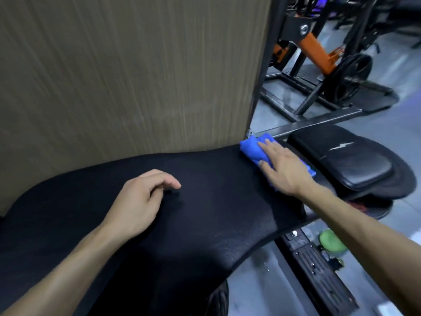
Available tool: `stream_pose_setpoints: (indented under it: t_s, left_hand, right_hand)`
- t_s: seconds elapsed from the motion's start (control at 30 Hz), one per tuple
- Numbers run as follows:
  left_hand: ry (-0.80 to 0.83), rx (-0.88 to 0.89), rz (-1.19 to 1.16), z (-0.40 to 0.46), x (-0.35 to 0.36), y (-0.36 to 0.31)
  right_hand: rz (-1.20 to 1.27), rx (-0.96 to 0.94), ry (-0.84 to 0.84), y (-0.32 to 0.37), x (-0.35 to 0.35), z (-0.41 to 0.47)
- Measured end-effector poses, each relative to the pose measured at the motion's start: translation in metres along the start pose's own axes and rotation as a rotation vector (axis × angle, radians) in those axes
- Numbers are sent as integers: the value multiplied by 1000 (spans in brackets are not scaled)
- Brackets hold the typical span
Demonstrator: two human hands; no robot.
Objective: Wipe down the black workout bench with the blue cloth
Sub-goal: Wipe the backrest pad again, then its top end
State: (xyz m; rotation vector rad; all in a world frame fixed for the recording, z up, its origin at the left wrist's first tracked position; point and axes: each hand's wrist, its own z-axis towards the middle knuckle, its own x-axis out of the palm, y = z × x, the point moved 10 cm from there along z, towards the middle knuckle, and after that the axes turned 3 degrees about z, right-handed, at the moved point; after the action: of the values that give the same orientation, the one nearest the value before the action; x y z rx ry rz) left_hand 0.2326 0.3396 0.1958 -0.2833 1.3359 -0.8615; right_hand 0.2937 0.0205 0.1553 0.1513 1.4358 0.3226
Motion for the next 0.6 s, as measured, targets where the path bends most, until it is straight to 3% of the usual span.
stream_pose_setpoints:
  t_s: [0.13, 0.27, 0.4, 0.6]
  left_hand:
    - [62, 57, 7, 33, 42, -24]
    - [122, 131, 6, 57, 82, -54]
    - [191, 165, 50, 70, 110, -69]
    - [277, 173, 94, 76, 125, -102]
  right_hand:
    - [44, -116, 72, -10, -3, -19]
    - [7, -13, -27, -39, -7, 34]
    - [-93, 225, -9, -73, -7, 80]
    - [-282, 226, -33, -76, -24, 77]
